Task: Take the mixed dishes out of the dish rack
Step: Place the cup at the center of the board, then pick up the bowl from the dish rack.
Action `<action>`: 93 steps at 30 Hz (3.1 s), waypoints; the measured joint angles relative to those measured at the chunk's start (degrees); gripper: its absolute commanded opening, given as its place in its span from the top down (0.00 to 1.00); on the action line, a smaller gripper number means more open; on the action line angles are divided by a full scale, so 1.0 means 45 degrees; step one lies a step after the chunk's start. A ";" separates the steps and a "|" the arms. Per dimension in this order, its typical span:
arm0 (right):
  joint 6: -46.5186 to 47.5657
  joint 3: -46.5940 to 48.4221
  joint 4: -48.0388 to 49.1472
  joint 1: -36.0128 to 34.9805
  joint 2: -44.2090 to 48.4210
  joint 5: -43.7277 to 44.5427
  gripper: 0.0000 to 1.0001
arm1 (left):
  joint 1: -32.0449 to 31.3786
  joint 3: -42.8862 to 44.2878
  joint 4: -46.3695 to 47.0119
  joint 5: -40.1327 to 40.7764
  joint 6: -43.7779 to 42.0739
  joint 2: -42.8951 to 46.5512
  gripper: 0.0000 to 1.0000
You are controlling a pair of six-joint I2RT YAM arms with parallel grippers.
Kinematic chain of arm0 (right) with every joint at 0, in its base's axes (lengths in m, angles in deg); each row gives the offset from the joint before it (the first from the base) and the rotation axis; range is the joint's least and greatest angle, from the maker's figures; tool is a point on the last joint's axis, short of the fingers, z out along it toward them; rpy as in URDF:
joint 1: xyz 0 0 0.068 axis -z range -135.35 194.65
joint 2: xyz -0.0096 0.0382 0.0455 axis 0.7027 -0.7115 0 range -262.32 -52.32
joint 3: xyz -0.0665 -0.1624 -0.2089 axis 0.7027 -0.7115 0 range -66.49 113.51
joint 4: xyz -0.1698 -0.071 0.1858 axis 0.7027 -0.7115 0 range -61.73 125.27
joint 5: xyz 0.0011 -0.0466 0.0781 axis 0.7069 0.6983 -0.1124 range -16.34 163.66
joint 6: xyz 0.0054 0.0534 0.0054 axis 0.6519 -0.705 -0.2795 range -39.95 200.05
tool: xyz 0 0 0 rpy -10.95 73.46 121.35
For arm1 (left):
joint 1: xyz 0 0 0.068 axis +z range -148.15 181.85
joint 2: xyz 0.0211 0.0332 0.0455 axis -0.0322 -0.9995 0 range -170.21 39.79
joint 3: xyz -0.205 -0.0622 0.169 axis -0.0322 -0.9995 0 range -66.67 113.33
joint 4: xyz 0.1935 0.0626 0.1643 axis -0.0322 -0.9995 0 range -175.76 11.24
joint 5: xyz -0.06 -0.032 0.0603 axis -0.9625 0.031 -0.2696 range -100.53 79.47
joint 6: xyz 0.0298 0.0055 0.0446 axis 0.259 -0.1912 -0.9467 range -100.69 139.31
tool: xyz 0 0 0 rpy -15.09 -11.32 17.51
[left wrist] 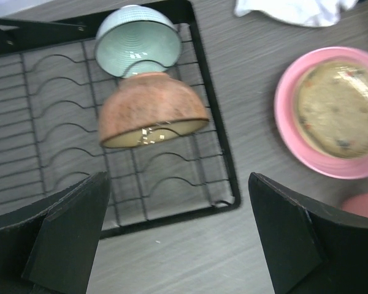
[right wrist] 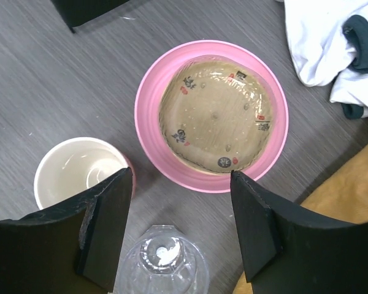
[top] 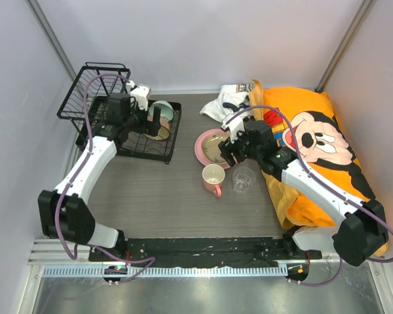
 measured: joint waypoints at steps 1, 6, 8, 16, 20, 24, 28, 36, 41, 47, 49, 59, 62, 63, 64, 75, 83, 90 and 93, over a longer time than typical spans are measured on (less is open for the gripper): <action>-0.0005 -0.0049 0.0058 0.0000 0.0024 0.0102 0.30 | -0.0063 0.0219 -0.0024 0.0253 -0.0389 -0.0330 0.00; -0.0005 -0.0311 0.0340 0.0121 0.0024 0.0364 0.30 | -0.0534 0.0695 0.0087 0.1243 -0.2618 -0.1375 0.01; -0.0005 -0.0471 0.0403 0.0185 0.0024 0.0364 0.30 | -0.0665 0.0529 0.0466 0.1457 -0.3721 -0.1501 0.01; 0.0005 -0.0792 0.0471 0.0340 0.0000 0.0330 0.30 | -0.0719 -0.1666 0.2885 0.1826 -0.7150 -0.1447 0.03; 0.0019 -0.0826 0.0539 0.0393 -0.0083 0.0272 0.30 | -0.0719 -0.2560 0.4070 0.1889 -0.8456 -0.1452 0.03; 0.0053 -0.0840 0.0597 0.0471 -0.0160 0.0253 0.30 | -0.0719 -0.3230 0.5693 0.2142 -0.9447 -0.1632 0.03; 0.0073 -0.0865 0.0651 0.0583 -0.0219 0.0204 0.30 | -0.0719 -0.3497 0.6965 0.2239 -1.0059 -0.2137 0.05; 0.0136 -0.0899 0.0680 0.0753 -0.0495 0.0165 0.30 | -0.0719 -0.3730 0.8981 0.2501 -1.0676 -0.3351 0.16; 0.0155 -0.0899 0.0680 0.0782 -0.0695 0.0160 0.30 | -0.0719 -0.3925 0.9947 0.2521 -1.0783 -0.3691 0.29; 0.0194 -0.0899 0.0680 0.0860 -0.0899 0.0165 0.30 | -0.0719 -0.4255 1.0763 0.2511 -1.0822 -0.3798 0.41; 0.0199 -0.0899 0.0675 0.0894 -0.0918 0.0165 0.30 | -0.0719 -0.4337 1.0909 0.2511 -1.0831 -0.3837 0.46; 0.0199 -0.0899 0.0685 0.1093 -0.0933 0.0165 0.30 | -0.0714 -0.4619 1.1754 0.2516 -1.0778 -0.3973 0.65; 0.0194 -0.0899 0.0680 0.1117 -0.0937 0.0165 0.30 | -0.0690 -0.4668 1.1929 0.2531 -1.0802 -0.3973 0.68; 0.0199 -0.0903 0.0680 0.1151 -0.0937 0.0165 0.30 | -0.0665 -0.4687 1.1939 0.2540 -1.0822 -0.3973 0.70; 0.0199 -0.0903 0.0680 0.1166 -0.0937 0.0160 0.30 | -0.0627 -0.4702 1.1963 0.2560 -1.0817 -0.3973 0.71; 0.0199 -0.0903 0.0680 0.1336 -0.0937 0.0107 0.30 | -0.0549 -0.4779 1.2556 0.2832 -1.0749 -0.4206 1.00; 0.0199 -0.0903 0.0685 0.1433 -0.1054 0.0058 0.30 | -0.0544 -0.5251 1.3653 0.3089 -1.0380 -0.4308 1.00; 0.0194 -0.0903 0.0675 0.1486 -0.1214 0.0039 0.30 | -0.0544 -0.5605 1.4260 0.3283 -0.9972 -0.4308 1.00; 0.0194 -0.0903 0.0675 0.1501 -0.1268 0.0029 0.30 | -0.0544 -0.5727 1.4474 0.3303 -0.9792 -0.4303 1.00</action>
